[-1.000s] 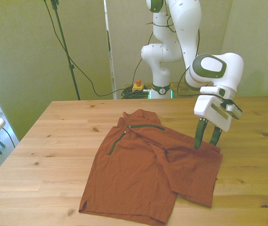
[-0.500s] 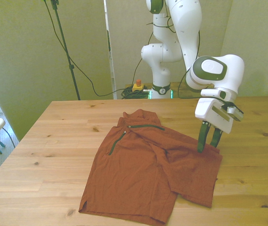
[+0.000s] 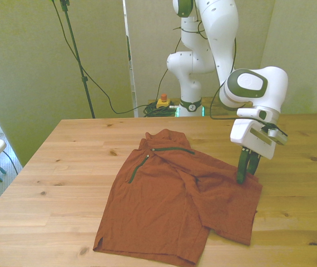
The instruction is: Fold the shorts
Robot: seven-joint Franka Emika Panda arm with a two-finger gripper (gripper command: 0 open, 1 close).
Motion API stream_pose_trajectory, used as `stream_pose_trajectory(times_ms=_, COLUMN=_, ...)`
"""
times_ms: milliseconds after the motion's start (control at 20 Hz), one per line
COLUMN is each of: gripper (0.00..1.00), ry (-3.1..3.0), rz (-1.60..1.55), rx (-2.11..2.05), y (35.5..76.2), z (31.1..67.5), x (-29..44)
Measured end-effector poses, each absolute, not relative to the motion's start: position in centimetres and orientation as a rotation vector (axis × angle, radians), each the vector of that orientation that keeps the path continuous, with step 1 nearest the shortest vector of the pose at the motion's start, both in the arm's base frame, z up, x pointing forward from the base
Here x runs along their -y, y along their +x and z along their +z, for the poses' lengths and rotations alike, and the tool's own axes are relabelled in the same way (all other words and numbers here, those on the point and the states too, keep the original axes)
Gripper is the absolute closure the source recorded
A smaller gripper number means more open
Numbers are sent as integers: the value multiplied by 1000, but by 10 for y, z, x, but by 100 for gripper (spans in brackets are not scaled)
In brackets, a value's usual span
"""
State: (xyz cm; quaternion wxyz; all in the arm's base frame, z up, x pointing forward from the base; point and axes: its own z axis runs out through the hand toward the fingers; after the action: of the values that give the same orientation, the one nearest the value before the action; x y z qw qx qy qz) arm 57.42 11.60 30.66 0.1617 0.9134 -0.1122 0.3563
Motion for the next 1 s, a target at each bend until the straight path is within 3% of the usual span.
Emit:
stream_pose_trajectory(times_ms=350, gripper=100, ry=2595, rz=1046, rx=339, y=578, z=318, x=-113)
stream_pose_trajectory(times_ms=800, gripper=100, ry=2492, rz=1217, rx=663, y=617, z=432, x=-39)
stream_pose_trajectory(times_ms=1000, gripper=100, ry=2465, rz=1218, rx=746, y=632, z=462, x=9)
